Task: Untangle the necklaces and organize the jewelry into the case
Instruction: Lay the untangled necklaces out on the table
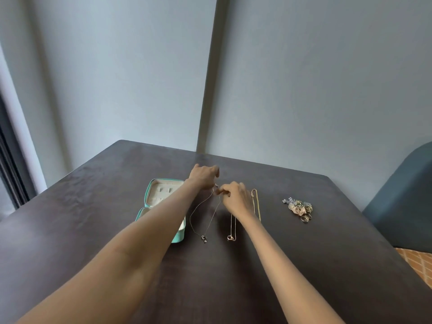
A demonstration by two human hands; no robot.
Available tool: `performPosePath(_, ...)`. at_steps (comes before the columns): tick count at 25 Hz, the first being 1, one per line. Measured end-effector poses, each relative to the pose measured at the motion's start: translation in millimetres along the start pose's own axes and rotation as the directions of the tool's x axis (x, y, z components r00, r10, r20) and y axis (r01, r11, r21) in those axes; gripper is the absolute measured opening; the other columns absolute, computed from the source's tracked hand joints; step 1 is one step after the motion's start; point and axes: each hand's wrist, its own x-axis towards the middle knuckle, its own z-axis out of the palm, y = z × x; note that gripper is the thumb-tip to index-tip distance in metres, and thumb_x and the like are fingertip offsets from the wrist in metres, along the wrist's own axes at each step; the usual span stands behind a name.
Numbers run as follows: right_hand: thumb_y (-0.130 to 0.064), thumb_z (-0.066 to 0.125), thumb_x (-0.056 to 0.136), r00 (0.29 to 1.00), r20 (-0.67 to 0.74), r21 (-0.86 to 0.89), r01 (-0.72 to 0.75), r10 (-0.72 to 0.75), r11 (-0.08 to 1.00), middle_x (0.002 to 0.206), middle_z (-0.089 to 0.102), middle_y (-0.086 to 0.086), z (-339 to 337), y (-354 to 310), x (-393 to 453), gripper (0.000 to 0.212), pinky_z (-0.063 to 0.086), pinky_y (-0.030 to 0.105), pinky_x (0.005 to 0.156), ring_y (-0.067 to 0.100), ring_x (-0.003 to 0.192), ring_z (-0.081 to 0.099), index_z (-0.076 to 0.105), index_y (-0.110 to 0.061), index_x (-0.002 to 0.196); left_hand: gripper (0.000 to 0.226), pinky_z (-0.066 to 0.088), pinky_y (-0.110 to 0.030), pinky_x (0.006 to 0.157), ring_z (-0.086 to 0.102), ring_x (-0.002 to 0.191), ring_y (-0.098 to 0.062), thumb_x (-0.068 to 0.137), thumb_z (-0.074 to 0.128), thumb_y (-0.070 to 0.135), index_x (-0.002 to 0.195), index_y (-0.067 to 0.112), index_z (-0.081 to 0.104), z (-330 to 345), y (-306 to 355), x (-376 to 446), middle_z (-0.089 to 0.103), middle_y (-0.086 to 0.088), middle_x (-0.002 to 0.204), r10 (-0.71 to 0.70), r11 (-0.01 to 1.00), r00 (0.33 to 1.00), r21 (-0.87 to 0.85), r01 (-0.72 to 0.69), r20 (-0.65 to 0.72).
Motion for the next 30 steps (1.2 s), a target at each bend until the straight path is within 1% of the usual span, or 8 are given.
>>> performPosePath(2, 0.002, 0.041, 0.081, 0.983, -0.047, 0.064, 0.182, -0.179, 0.981, 0.075, 0.052, -0.01, -2.8, -5.5, -23.3, 0.047, 0.04, 0.035, 0.083, 0.022, 0.086, 0.047, 0.076, -0.029, 0.084, 0.025, 0.03, -0.035, 0.096, 0.053, 0.117, -0.022, 0.089, 0.048, 0.018, 0.11, 0.025, 0.061, -6.6, -2.0, -11.4, 0.061, -0.002, 0.123, 0.047, 0.999, 0.999, 0.019, -0.046, -0.024)
performPosePath(3, 0.002, 0.039, 0.078, 0.965, -0.042, 0.07, 0.26, -0.258, 0.963, 0.068, 0.045, -0.012, -3.8, -7.7, -34.5, 0.05, 0.039, 0.034, 0.082, 0.018, 0.081, 0.043, 0.077, -0.029, 0.08, 0.029, 0.029, -0.036, 0.097, 0.05, 0.12, -0.021, 0.089, 0.046, 0.017, 0.107, 0.029, 0.065, -9.6, -1.9, -17.9, 0.057, -0.001, 0.126, 0.072, 0.997, 0.997, 0.042, -0.071, -0.019)
performPosePath(6, 0.002, 0.034, 0.069, 0.922, 0.02, 0.03, 0.387, -0.387, 0.922, 0.069, 0.051, -0.005, -4.1, -14.8, -70.3, 0.054, 0.032, 0.028, 0.076, 0.017, 0.079, 0.042, 0.078, -0.029, 0.078, 0.034, 0.026, -0.038, 0.102, 0.04, 0.129, -0.021, 0.091, 0.043, 0.021, 0.113, 0.035, 0.065, -12.4, 3.5, -44.0, 0.045, -0.001, 0.138, 0.1, 0.987, 0.994, 0.119, -0.106, 0.055)
performPosePath(9, 0.002, 0.035, 0.069, 0.922, 0.02, 0.062, 0.385, -0.387, 0.921, 0.063, 0.04, -0.012, 2.1, -17.6, -76.5, 0.053, 0.024, 0.021, 0.074, 0.011, 0.076, 0.037, 0.078, -0.028, 0.077, 0.037, 0.022, -0.04, 0.107, 0.035, 0.134, -0.023, 0.093, 0.04, 0.023, 0.122, 0.036, 0.06, -7.7, 0.5, -46.5, 0.038, -0.005, 0.145, 0.039, 0.985, 0.994, 0.165, -0.055, 0.101)
performPosePath(11, 0.001, 0.036, 0.069, 0.921, 0.002, 0.09, 0.388, -0.39, 0.917, 0.061, 0.033, -0.017, 2.2, -19.0, -83.9, 0.051, 0.024, 0.02, 0.075, 0.006, 0.075, 0.033, 0.078, -0.026, 0.075, 0.038, 0.02, -0.042, 0.108, 0.032, 0.136, -0.024, 0.095, 0.037, 0.024, 0.126, 0.036, 0.057, -3.4, 1.2, -46.3, 0.036, -0.008, 0.146, 0.011, 0.978, 0.994, 0.204, -0.032, 0.107)
performPosePath(16, 0.007, 0.041, 0.071, 0.916, -0.043, 0.137, 0.401, -0.399, 0.906, 0.068, 0.053, -0.01, 2.1, -9.0, -85.2, 0.05, 0.028, 0.02, 0.075, 0.003, 0.075, 0.034, 0.078, -0.026, 0.074, 0.04, 0.013, -0.045, 0.112, 0.031, 0.137, -0.026, 0.097, 0.033, 0.029, 0.132, 0.038, 0.051, -1.2, 2.3, -22.8, 0.033, -0.01, 0.147, -0.099, 0.984, 0.987, 0.162, 0.077, 0.129)
performPosePath(22, 0.009, 0.043, 0.074, 0.923, -0.024, 0.222, 0.379, -0.383, 0.899, 0.062, 0.041, -0.025, 5.9, -2.6, -79.8, 0.048, 0.029, 0.014, 0.079, -0.007, 0.079, 0.038, 0.078, -0.024, 0.077, 0.037, 0.014, -0.046, 0.112, 0.035, 0.134, -0.027, 0.096, 0.037, 0.03, 0.127, 0.037, 0.056, -1.1, 0.0, -4.3, 0.035, -0.01, 0.146, -0.112, 0.983, 0.985, 0.158, 0.091, 0.132)
performPosePath(30, 0.009, 0.042, 0.075, 0.923, 0.01, 0.23, 0.373, -0.385, 0.899, 0.062, 0.043, -0.02, 2.9, -6.2, -80.9, 0.049, 0.028, 0.013, 0.08, -0.001, 0.074, 0.037, 0.079, -0.023, 0.078, 0.037, 0.016, -0.046, 0.111, 0.04, 0.129, -0.028, 0.095, 0.037, 0.029, 0.126, 0.035, 0.057, -3.1, 0.8, -6.8, 0.042, -0.009, 0.138, -0.104, 0.985, 0.986, 0.153, 0.084, 0.13)
